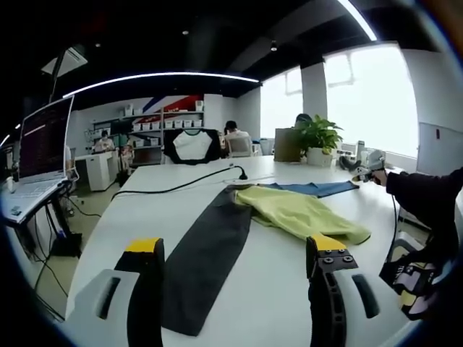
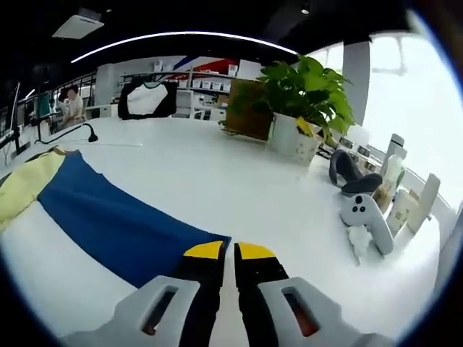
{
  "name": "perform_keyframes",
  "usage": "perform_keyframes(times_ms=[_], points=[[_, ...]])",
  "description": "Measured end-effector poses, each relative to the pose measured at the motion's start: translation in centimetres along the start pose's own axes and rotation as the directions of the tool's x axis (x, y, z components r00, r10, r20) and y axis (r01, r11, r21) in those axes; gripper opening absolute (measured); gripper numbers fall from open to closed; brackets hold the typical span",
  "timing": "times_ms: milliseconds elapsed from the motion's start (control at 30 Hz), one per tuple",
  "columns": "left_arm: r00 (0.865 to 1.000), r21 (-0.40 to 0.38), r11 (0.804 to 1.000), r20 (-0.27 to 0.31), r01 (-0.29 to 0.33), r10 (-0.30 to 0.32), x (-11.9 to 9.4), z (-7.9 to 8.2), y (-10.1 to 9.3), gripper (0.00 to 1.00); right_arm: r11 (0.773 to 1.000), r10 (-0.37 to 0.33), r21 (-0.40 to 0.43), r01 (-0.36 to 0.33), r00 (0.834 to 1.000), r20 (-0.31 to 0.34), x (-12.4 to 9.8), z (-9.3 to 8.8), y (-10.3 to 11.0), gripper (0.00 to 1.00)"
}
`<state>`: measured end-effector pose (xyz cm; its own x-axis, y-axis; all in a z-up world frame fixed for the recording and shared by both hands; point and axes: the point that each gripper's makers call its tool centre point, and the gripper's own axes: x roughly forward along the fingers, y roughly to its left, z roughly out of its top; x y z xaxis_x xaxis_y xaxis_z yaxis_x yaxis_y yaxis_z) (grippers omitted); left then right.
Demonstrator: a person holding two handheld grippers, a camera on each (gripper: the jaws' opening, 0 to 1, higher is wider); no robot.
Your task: Fold the garment on the visible template until the final outline fits inside the template.
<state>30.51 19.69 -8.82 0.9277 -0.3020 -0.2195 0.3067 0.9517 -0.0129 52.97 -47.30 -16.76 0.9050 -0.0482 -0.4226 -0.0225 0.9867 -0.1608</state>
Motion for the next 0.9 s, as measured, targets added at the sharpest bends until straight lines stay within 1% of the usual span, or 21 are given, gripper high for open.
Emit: perform_keyframes(times_ms=[67,200,300,400,433,467,500,567,667,767,800,833,900], points=[[1.000,-0.002,1.000,-0.007,0.003,-0.003,0.1,-0.3,0.2,0.85,1.000,0.012,0.003,-0.012,1.000,0.029,-0.5,0.5,0.2,0.03],[1.000,-0.026,1.000,-0.017,-0.007,0.006,0.2,-0.8,0.8,0.85,0.999,0.029,0.016,-0.030,0.998,0.062,-1.5,0.9,0.5,0.04],[1.000,-0.025,1.000,-0.026,-0.013,0.012,0.2,-1.0,0.9,0.85,0.996,0.069,0.057,-0.075,0.992,0.106,-2.5,1.3,1.2,0.04],[0.999,-0.025,1.000,-0.034,-0.013,0.012,0.3,-1.2,0.9,0.85,0.995,0.071,0.067,-0.079,0.992,0.105,-3.4,1.3,1.2,0.04],[0.999,-0.025,1.000,-0.038,-0.011,0.010,0.3,-1.3,0.9,0.85,0.994,0.070,0.072,-0.080,0.989,0.131,-3.8,1.7,1.2,0.04],[0.999,-0.025,1.000,-0.042,-0.010,0.009,0.3,-1.4,0.9,0.85,0.994,0.072,0.064,-0.084,0.983,0.171,-4.4,2.4,1.3,0.03],[0.999,-0.027,1.000,-0.047,-0.009,0.008,0.4,-1.6,1.0,0.85,0.995,0.072,0.051,-0.082,0.983,0.167,-4.9,2.4,1.4,0.03],[0.998,-0.033,0.999,-0.058,-0.012,0.010,0.5,-1.9,1.2,0.84,0.997,0.076,0.010,-0.079,0.979,0.187,-5.8,3.1,1.7,0.03],[0.998,-0.035,0.999,-0.064,-0.015,0.013,0.6,-2.1,1.2,0.84,0.996,0.087,0.010,-0.091,0.974,0.210,-7.0,3.7,2.2,0.03],[0.998,-0.033,0.999,-0.062,-0.006,0.004,0.7,-2.0,0.9,0.83,0.993,0.118,0.000,-0.122,0.966,0.231,-8.3,4.4,3.3,0.02],[0.998,-0.032,0.999,-0.062,-0.003,0.001,0.7,-1.9,0.8,0.83,0.990,0.135,0.009,-0.141,0.962,0.236,-8.8,4.5,4.1,0.02],[0.998,-0.028,1.000,-0.061,0.000,-0.002,0.7,-1.8,0.6,0.83,0.983,0.174,0.018,-0.183,0.955,0.241,-9.6,4.7,5.4,0.03],[0.999,-0.027,1.000,-0.049,0.011,-0.012,0.9,-1.4,0.2,0.83,0.982,0.190,-0.037,-0.186,0.948,0.257,-10.6,5.3,6.7,0.03]])
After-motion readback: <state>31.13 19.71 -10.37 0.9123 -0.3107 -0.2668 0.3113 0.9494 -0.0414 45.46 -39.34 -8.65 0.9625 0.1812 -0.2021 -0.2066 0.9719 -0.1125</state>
